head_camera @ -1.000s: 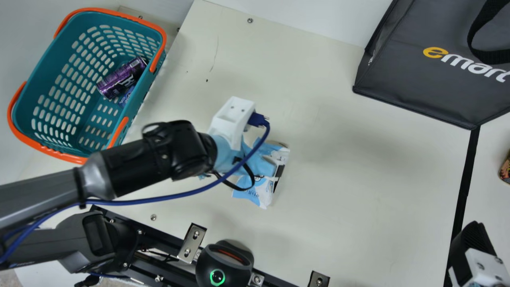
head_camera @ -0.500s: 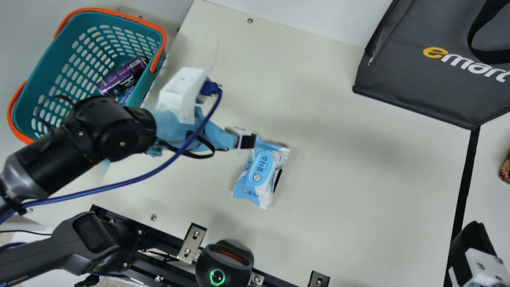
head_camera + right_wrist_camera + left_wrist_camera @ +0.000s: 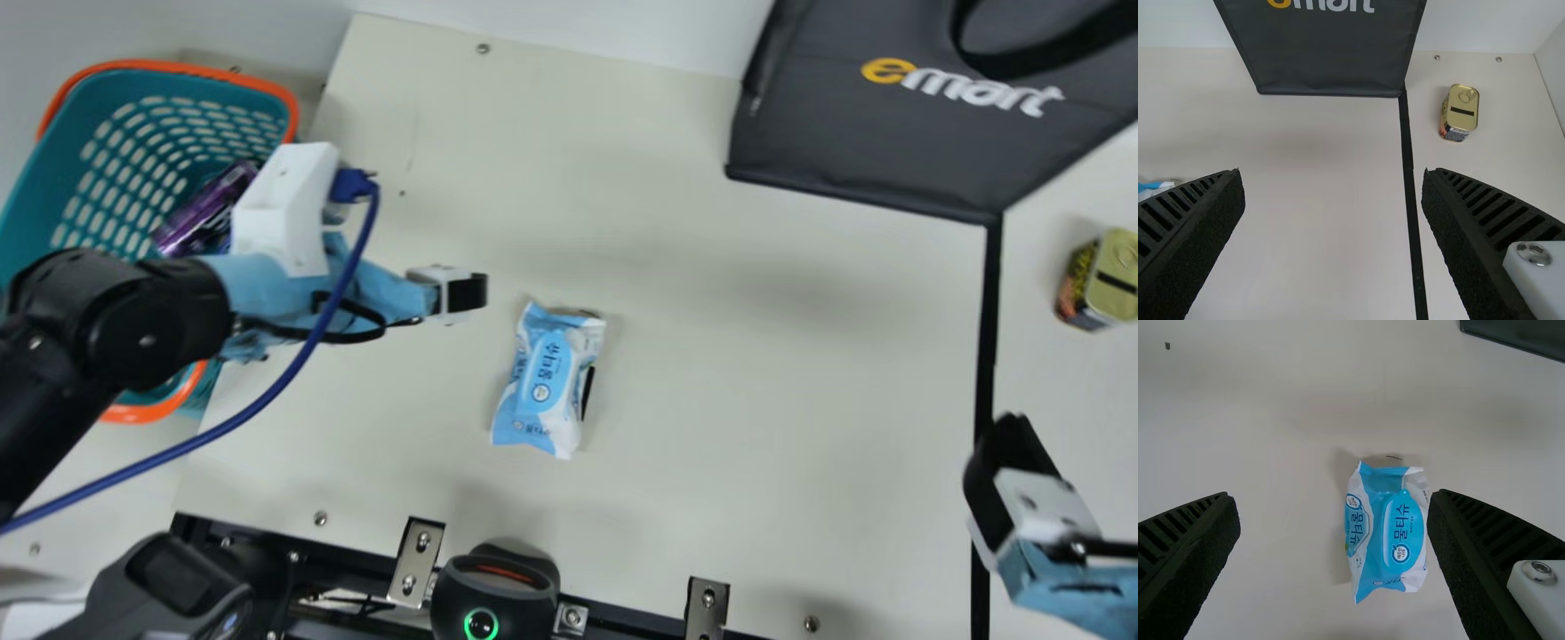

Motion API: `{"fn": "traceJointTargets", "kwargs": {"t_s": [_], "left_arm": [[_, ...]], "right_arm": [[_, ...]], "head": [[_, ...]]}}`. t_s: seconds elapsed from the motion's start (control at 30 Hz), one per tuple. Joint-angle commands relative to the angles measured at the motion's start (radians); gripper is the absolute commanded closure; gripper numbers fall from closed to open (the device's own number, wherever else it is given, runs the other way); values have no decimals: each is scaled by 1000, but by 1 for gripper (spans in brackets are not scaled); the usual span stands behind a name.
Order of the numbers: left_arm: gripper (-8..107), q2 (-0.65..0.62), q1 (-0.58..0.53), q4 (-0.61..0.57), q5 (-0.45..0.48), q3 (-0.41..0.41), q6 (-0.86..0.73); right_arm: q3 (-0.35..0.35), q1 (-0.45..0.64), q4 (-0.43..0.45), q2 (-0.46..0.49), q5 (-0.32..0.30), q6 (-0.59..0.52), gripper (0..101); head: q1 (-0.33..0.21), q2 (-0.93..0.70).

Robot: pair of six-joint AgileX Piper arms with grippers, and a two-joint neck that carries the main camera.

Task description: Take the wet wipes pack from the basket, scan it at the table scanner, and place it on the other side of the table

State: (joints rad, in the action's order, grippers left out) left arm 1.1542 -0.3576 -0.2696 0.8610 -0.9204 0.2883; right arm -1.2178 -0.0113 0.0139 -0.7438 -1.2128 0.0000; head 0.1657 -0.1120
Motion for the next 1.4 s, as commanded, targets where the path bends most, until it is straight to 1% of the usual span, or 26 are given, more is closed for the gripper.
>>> {"fn": "traceJointTargets", "kwargs": {"t_s": [0.0, 0.07, 0.63, 0.83, 1.17, 1.37], "left_arm": [[9, 0, 0, 0, 0, 0, 0], [9, 0, 0, 0, 0, 0, 0], [9, 13, -2, -2, 7, -10, -10], [9, 60, -53, 19, 14, -45, 17], [9, 169, -182, 99, 16, -123, 129], [49, 229, -260, 153, 24, -169, 207]], "right_arm": [[0, 0, 0, 0, 0, 0, 6], [0, 0, 0, 0, 0, 0, 6], [0, 0, 0, 0, 0, 0, 6], [0, 0, 0, 0, -1, 0, 6], [0, 0, 0, 0, -1, 0, 6], [0, 0, 0, 0, -1, 0, 6]], "head": [[-27, 93], [-27, 140], [-27, 140], [-27, 140], [-27, 140], [-27, 140]]}}
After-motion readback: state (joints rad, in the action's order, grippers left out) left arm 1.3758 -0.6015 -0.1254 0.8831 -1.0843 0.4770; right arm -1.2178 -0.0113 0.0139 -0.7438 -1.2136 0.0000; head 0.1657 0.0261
